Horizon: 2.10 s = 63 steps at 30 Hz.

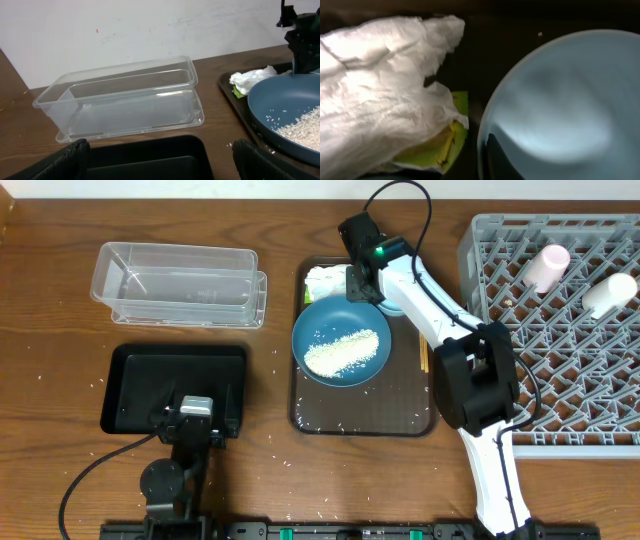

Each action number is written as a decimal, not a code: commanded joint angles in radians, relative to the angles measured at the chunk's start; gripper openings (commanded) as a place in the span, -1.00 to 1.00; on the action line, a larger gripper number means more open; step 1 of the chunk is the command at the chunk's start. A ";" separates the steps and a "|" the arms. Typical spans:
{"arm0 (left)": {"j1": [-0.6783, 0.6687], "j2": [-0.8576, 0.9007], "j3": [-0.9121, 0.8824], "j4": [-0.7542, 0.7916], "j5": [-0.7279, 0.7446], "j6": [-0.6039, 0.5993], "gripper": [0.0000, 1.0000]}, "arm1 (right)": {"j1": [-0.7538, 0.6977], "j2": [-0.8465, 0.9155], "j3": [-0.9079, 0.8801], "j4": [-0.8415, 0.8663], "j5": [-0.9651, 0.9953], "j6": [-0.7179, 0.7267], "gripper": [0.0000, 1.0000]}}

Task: Sort waste into correct bins and load items into the dishwasher rack
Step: 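Lift the light-blue bowl and carry it to the rack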

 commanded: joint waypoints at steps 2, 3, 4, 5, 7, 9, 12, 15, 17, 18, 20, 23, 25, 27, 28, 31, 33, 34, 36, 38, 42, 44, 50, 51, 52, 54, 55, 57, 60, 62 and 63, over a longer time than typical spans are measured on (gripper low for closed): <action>0.001 -0.002 -0.017 -0.033 0.014 0.002 0.86 | -0.027 -0.058 0.077 -0.032 -0.021 0.007 -0.98; 0.001 -0.002 -0.017 -0.033 0.014 0.002 0.86 | -0.039 -0.077 0.094 -0.043 -0.031 0.007 -0.98; 0.001 -0.002 -0.017 -0.033 0.014 0.002 0.86 | -0.053 -0.096 0.111 -0.056 -0.043 0.006 -0.98; 0.001 -0.002 -0.017 -0.034 0.014 0.002 0.86 | -0.067 -0.115 0.124 -0.066 -0.061 -0.001 -0.98; 0.001 -0.002 -0.017 -0.034 0.014 0.002 0.86 | -0.105 -0.159 0.145 -0.079 -0.116 -0.029 -0.98; 0.001 -0.002 -0.017 -0.033 0.014 0.002 0.86 | -0.156 -0.214 0.156 -0.092 -0.191 -0.055 -0.98; 0.001 -0.002 -0.017 -0.033 0.014 0.002 0.86 | -0.247 -0.291 0.156 -0.115 -0.329 -0.138 -0.98; 0.001 -0.002 -0.017 -0.033 0.014 0.002 0.86 | -0.359 -0.352 0.156 -0.170 -0.433 -0.231 -0.98; 0.001 -0.002 -0.017 -0.033 0.014 0.002 0.86 | -0.444 -0.378 0.156 -0.221 -0.497 -0.281 -0.98; 0.001 -0.002 -0.017 -0.034 0.014 0.002 0.86 | -0.493 -0.386 0.156 -0.251 -0.541 -0.302 -0.98; 0.001 -0.002 -0.017 -0.033 0.014 0.002 0.86 | -0.593 -0.388 0.156 -0.306 -0.656 -0.357 -0.99; 0.001 -0.002 -0.017 -0.033 0.014 0.002 0.86 | -0.739 -0.383 0.137 -0.367 -0.842 -0.465 -0.98; 0.001 -0.002 -0.017 -0.034 0.014 0.002 0.86 | -0.830 -0.383 0.104 -0.386 -0.953 -0.510 -0.98; 0.001 -0.002 -0.017 -0.033 0.014 0.002 0.86 | -0.902 -0.383 0.068 -0.394 -1.032 -0.536 -0.97; 0.001 -0.002 -0.017 -0.033 0.014 0.002 0.86 | -0.932 -0.383 0.050 -0.394 -1.062 -0.549 -0.97; 0.001 -0.002 -0.017 -0.033 0.014 0.002 0.86 | -1.019 -0.383 -0.013 -0.394 -1.136 -0.582 -0.97; 0.001 -0.002 -0.017 -0.033 0.014 0.002 0.86 | -1.073 -0.383 -0.063 -0.399 -1.175 -0.600 -0.97; 0.001 -0.002 -0.017 -0.033 0.014 0.002 0.86 | -1.094 -0.383 -0.086 -0.399 -1.201 -0.620 -0.98; 0.001 -0.002 -0.017 -0.033 0.014 0.002 0.86 | -1.135 -0.383 -0.136 -0.394 -1.271 -0.670 -0.98; 0.001 -0.002 -0.017 -0.034 0.014 0.002 0.86 | -1.177 -0.383 -0.192 -0.381 -1.341 -0.700 -0.98; 0.001 -0.002 -0.017 -0.034 0.014 0.002 0.86 | -1.252 -0.383 -0.291 -0.341 -1.426 -0.704 -0.98; 0.001 -0.002 -0.017 -0.033 0.014 0.002 0.86 | -1.284 -0.383 -0.336 -0.309 -1.461 -0.704 -0.98; 0.001 -0.002 -0.017 -0.033 0.014 0.002 0.86 | -1.341 -0.383 -0.451 -0.164 -1.663 -0.703 -0.98; 0.001 -0.002 -0.017 -0.033 0.014 0.002 0.86 | -1.341 -0.383 -0.468 -0.135 -1.704 -0.703 -0.98; 0.001 -0.002 -0.017 -0.034 0.014 0.002 0.86 | -1.337 -0.383 -0.482 -0.113 -1.735 -0.703 -0.98; 0.001 -0.002 -0.017 -0.033 0.014 0.002 0.86 | -1.324 -0.383 -0.505 -0.069 -1.742 -0.680 -0.98; 0.001 -0.002 -0.017 -0.033 0.014 0.002 0.86 | -1.313 -0.383 -0.514 -0.050 -1.742 -0.680 -0.98; 0.001 -0.002 -0.017 -0.033 0.014 0.002 0.86 | -1.289 -0.383 -0.527 -0.026 -1.742 -0.671 -0.98; 0.001 -0.002 -0.017 -0.033 0.014 0.002 0.86 | -1.261 -0.383 -0.533 0.008 -1.703 -0.620 -0.98; 0.001 -0.002 -0.017 -0.033 0.014 0.002 0.86 | -1.255 -0.383 -0.533 0.035 -1.639 -0.562 -0.98; 0.001 -0.002 -0.017 -0.033 0.014 0.002 0.86 | -1.256 -0.383 -0.533 0.045 -1.602 -0.534 -0.98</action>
